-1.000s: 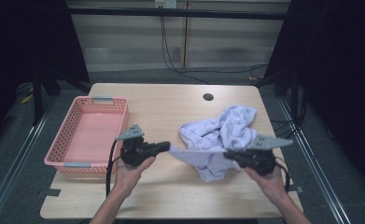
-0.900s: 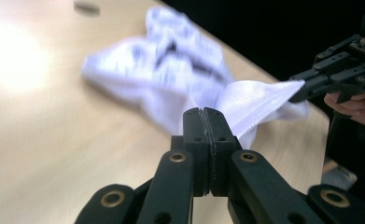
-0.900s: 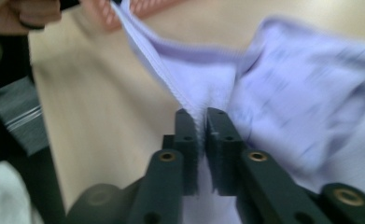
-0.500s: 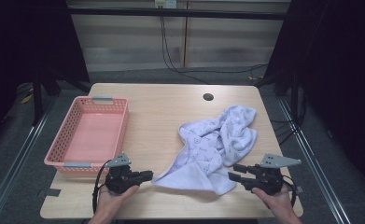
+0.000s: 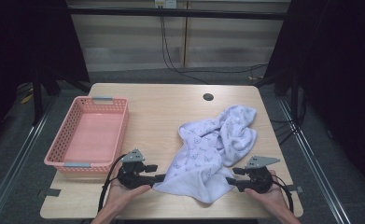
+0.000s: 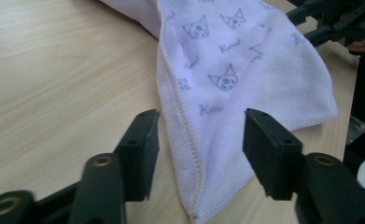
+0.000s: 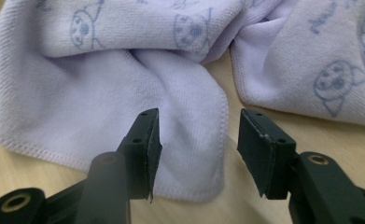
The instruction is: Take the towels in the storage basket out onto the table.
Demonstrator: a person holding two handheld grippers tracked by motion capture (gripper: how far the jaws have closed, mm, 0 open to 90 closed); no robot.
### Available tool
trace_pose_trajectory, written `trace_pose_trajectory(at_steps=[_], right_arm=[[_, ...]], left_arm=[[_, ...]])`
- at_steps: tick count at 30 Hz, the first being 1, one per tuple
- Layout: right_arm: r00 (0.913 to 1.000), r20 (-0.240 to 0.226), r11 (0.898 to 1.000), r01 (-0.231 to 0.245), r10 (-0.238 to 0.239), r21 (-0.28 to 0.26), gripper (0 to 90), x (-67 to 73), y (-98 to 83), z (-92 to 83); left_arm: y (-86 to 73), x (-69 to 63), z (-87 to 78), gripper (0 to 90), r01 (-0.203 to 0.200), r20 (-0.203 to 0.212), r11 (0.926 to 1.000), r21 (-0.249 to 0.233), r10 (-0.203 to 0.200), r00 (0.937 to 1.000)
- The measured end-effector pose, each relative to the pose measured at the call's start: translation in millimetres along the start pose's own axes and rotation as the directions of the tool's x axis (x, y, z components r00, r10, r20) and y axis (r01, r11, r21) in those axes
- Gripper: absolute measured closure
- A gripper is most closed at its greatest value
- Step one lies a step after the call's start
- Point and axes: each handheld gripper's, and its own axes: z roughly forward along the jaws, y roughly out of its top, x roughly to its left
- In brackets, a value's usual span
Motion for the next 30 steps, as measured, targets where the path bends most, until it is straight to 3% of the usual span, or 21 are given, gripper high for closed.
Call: trace_pose_trajectory(at_steps=[6, 8, 9, 10, 11, 13, 15, 16, 18, 20, 23, 25, 27, 30], right_arm=[[0.9998, 0.008, 0.999, 0.018, -0.018, 0.041, 52.2, -0.1, 1.2, 10.8], [0.9998, 0.009, 0.999, 0.016, -0.016, 0.044, 55.9, 0.8, 1.2, 10.8], [0.9999, 0.004, 0.999, 0.012, -0.012, 0.043, 57.4, 1.1, 1.2, 10.8], [1.0, -0.009, 0.999, 0.005, -0.005, 0.045, 63.4, 1.8, 1.5, 10.3], [0.9998, -0.022, 0.999, 0.0, 0.001, 0.045, 69.0, 2.1, 1.6, 9.6], [0.9991, -0.043, 0.999, -0.006, 0.007, 0.031, 81.1, 3.0, 1.8, 7.0], [0.9975, -0.064, 1.0, -0.029, 0.029, 0.005, 84.7, 2.1, 2.2, 2.3], [0.9978, -0.05, 0.999, -0.046, 0.044, -0.027, 85.8, -0.2, 3.2, -3.2], [0.9938, -0.078, 0.993, -0.085, 0.079, -0.084, 86.1, -5.8, 5.2, -14.0], [0.992, -0.073, 0.984, -0.112, 0.103, -0.135, 86.3, -12.9, 7.7, -26.2], [0.989, -0.059, 0.969, -0.145, 0.136, -0.2, 86.4, -26.1, 13.7, -42.7], [0.9907, -0.017, 0.96, -0.135, 0.135, -0.245, 86.5, -35.1, 23.4, -56.6], [0.9869, -0.022, 0.936, -0.159, 0.16, -0.316, 86.6, -44.2, 35.3, -71.6], [0.9857, -0.011, 0.907, -0.159, 0.168, -0.39, 86.6, -54.8, 57.7, -88.6]], left_arm=[[-4.9, 0.5, 11.5, 41.4, -0.044, -0.035, 0.9945, 0.095, 0.048, 0.9982], [-6.4, 0.8, 15.4, 50.1, -0.049, -0.02, 0.9899, 0.133, 0.052, 0.9984], [-7.2, -0.6, 17.5, 58.0, -0.079, -0.003, 0.9841, 0.159, 0.081, 0.9967], [-7.6, -1.5, 18.2, 68.0, -0.09, -0.007, 0.983, 0.16, 0.093, 0.9957], [-6.9, -0.9, 17.9, 71.3, -0.08, -0.01, 0.9827, 0.167, 0.083, 0.9965], [-6.3, 1.5, 13.8, 85.4, -0.056, 0.011, 0.9891, 0.136, 0.055, 0.9984], [-4.8, 7.2, 5.1, 87.4, -0.014, 0.042, 0.9968, 0.079, 0.011, 0.9991], [-4.2, 9.0, 1.8, 87.7, 0.005, 0.056, 0.9987, 0.05, -0.008, 0.9984], [-1.7, 14.7, -7.3, 87.8, 0.05, 0.095, 0.9985, -0.02, -0.048, 0.9943], [1.7, 20.2, -15.8, 87.9, 0.094, 0.123, 0.9924, -0.079, -0.084, 0.9889], [16.4, 26.9, -28.6, 87.9, 0.11, 0.124, 0.9823, -0.152, -0.091, 0.9881], [28.0, 29.6, -33.9, 88.2, 0.116, 0.128, 0.9734, -0.198, -0.092, 0.9875], [42.9, 32.4, -38.7, 88.2, 0.131, 0.148, 0.9596, -0.249, -0.096, 0.9843], [68.2, 32.4, -45.6, 88.3, 0.103, 0.125, 0.9488, -0.299, -0.068, 0.9899]])
